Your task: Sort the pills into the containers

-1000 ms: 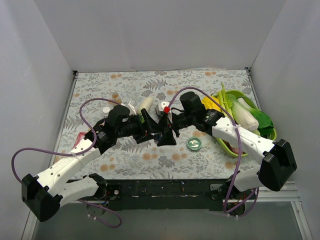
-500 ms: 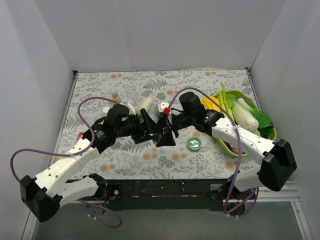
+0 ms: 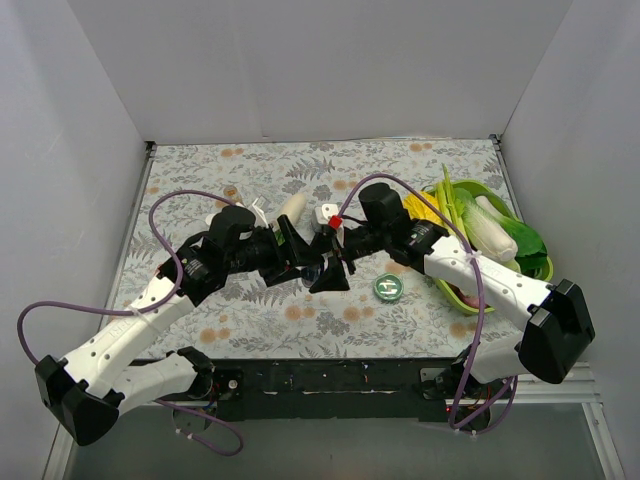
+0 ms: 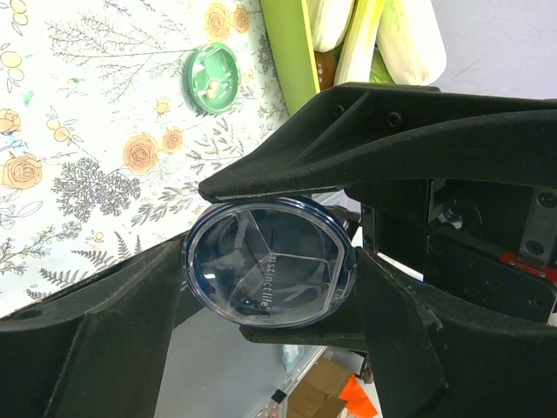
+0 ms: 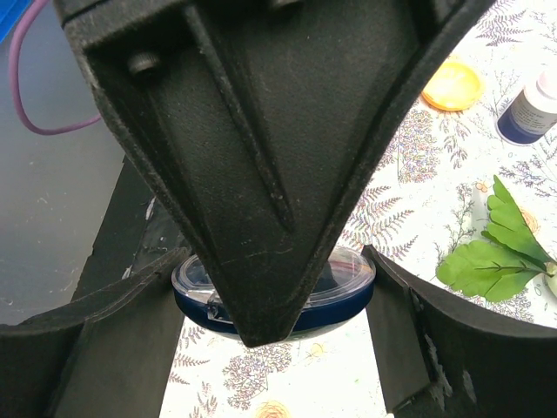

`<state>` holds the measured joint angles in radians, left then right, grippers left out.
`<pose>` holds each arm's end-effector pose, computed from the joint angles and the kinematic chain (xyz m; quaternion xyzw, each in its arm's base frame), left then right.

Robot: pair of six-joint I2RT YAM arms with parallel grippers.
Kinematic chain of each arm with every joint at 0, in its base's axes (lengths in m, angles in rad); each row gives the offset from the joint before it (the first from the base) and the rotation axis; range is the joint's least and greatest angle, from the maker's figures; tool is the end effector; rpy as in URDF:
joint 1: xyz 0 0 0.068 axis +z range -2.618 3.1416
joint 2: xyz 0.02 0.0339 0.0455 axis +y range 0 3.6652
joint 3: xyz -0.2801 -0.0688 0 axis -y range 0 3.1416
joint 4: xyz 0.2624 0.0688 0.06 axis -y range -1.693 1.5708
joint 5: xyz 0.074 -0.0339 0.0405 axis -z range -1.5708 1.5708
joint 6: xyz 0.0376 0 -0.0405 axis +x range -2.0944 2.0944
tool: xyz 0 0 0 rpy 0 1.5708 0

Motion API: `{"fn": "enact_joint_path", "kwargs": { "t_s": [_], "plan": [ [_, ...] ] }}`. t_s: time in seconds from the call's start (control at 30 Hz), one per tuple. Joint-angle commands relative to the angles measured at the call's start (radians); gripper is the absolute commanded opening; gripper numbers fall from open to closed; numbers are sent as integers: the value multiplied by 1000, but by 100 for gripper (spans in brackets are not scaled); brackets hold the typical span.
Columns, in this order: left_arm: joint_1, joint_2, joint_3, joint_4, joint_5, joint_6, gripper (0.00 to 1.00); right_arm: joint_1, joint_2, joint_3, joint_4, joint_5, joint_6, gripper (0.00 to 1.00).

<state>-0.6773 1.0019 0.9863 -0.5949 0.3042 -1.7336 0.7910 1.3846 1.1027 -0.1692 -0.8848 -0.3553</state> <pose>0.1663 -0.1482 0.3424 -0.3813 0.7925 -0.4745 0.0376 0.2078 0.2515 0.3308 -0.6063 0.5201 0.4579 0.3902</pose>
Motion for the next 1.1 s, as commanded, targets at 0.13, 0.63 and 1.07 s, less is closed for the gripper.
{"fn": "enact_joint_path", "kwargs": {
  "t_s": [0.13, 0.63, 1.07],
  "plan": [
    [18, -77, 60, -78, 30, -20, 65, -29, -7, -29, -66, 135, -51, 7],
    [22, -92, 98, -149, 19, 48, 86, -29, -7, -43, -61, 122, -50, 7],
    [24, -298, -259, 225, 81, -151, 98, -49, -50, -61, 65, -172, 166, 7]
  ]
}}
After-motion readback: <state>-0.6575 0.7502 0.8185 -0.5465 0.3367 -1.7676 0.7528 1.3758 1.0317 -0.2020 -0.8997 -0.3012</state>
